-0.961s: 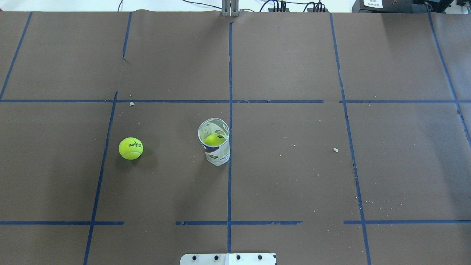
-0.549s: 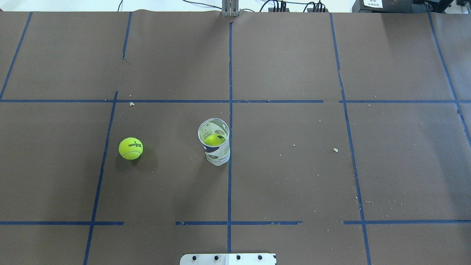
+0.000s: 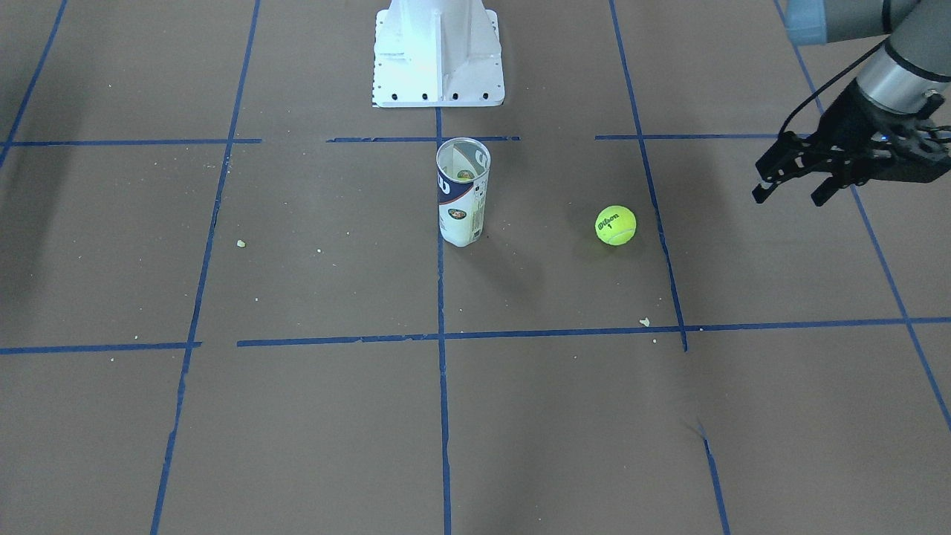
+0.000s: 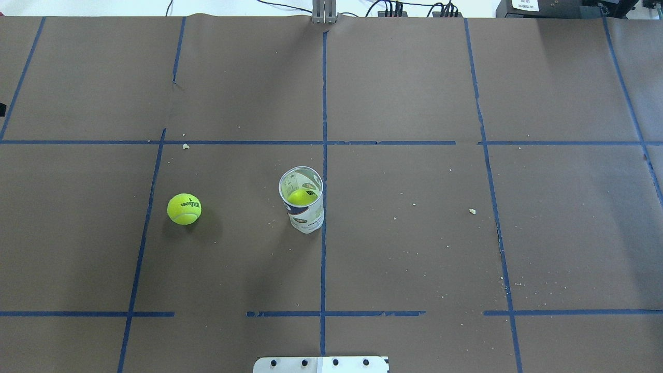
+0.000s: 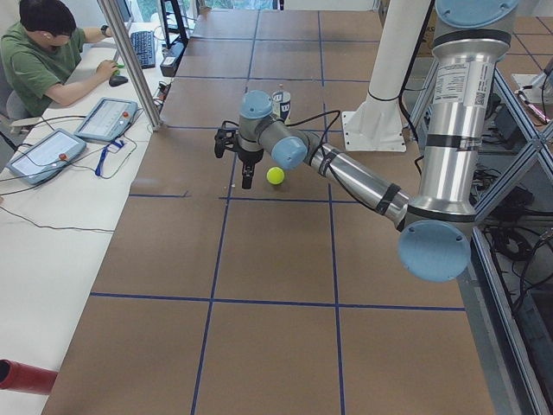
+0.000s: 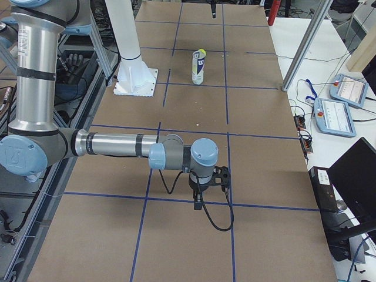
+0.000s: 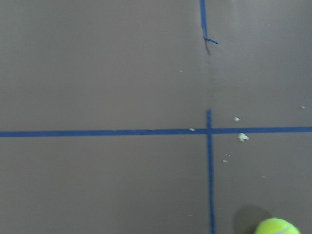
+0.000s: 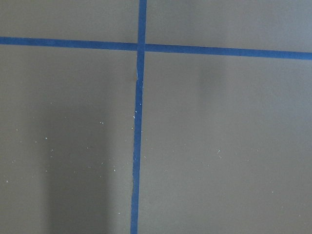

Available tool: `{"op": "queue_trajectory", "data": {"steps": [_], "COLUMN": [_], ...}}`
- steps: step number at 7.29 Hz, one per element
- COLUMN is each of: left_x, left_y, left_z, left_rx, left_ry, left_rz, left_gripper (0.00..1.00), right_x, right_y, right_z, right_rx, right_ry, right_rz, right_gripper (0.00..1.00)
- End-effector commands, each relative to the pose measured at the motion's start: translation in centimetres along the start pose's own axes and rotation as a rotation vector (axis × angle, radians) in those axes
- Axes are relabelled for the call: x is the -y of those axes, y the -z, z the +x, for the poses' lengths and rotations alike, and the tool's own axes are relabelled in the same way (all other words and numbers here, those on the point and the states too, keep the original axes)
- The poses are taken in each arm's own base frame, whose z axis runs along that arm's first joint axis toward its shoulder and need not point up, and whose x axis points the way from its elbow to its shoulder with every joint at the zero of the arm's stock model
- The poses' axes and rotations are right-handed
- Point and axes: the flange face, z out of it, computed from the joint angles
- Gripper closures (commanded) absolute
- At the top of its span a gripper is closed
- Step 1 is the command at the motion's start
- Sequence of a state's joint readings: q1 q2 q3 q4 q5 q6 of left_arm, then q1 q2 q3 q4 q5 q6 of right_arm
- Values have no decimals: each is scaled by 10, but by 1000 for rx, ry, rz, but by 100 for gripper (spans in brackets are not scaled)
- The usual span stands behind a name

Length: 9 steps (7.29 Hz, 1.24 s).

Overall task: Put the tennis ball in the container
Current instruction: 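Move the left gripper down over the loose tennis ball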

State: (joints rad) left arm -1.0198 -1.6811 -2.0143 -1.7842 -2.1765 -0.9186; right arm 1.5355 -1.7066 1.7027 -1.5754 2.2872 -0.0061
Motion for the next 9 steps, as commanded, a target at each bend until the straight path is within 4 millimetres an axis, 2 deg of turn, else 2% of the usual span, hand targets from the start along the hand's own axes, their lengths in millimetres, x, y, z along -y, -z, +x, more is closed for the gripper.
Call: {"op": "queue_trajectory", "data": {"steps": [1,2,3,9], "left_x": [-33,-38,-45,-71], "left_y": [-59,-90,-114,-155], "left_z": [102,129,139,136], "left_rx": [1,22,50,109], "left_ry": [81,95,99,93], "left_rz": [3,4,-2,-19], "left_gripper": [0,0,0,0], "right_x": [0,0,0,0], "right_y": [0,0,0,0], "right_z": [0,0,0,0], "right_rx": [0,0,0,0], "right_ry": [0,1,0,0], "right_rz": [-1,1,-1,-1], "right_gripper": [0,0,0,0]}}
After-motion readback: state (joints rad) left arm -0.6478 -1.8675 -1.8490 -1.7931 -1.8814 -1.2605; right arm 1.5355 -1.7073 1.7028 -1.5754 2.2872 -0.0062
